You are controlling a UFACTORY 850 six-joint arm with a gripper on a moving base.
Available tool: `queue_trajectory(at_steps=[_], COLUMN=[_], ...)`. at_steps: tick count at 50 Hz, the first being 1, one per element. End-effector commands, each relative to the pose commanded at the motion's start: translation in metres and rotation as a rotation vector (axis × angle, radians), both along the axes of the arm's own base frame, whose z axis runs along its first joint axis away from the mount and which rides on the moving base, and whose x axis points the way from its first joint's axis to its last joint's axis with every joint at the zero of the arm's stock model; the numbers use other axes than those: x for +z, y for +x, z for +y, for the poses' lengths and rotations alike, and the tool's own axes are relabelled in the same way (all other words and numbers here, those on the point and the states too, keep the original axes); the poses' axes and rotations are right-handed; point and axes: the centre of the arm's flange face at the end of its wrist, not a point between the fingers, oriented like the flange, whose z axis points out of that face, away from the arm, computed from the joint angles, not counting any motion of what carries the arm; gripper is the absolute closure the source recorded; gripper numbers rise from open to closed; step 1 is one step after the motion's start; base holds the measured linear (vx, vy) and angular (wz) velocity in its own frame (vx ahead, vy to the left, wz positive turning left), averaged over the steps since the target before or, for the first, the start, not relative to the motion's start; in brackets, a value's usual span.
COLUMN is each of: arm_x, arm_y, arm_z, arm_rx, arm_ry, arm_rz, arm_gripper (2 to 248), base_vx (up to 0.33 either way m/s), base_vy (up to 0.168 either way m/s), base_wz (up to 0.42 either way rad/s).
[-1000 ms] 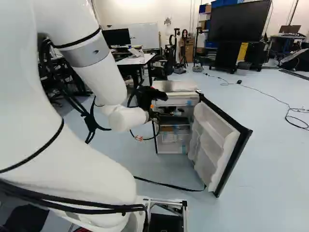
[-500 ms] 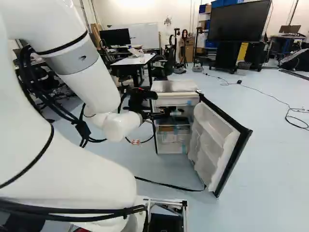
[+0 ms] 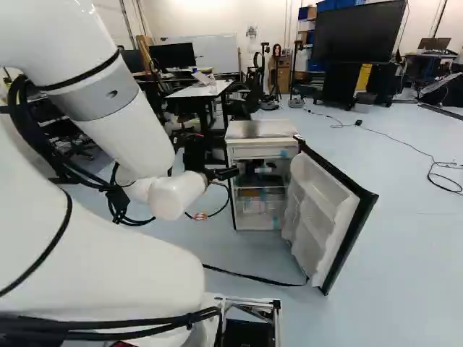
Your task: Open the fridge door
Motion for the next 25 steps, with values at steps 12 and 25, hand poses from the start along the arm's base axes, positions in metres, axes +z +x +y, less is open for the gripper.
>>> queue_trajectory(at_steps=[12, 25], arm_x=[-0.0006, -0.0008], arm_y=[-0.0036, -0.0044], arm_z=[0.0030, 0.0037], arm_rx=[0.026, 0.032], arm_ry=[-0.008, -0.010], arm_rz=[-0.005, -0.006], arm_gripper=[3, 3], base_vx=[0.000, 0.000], base_vy=[0.000, 0.000], base_wz=[0.000, 0.000])
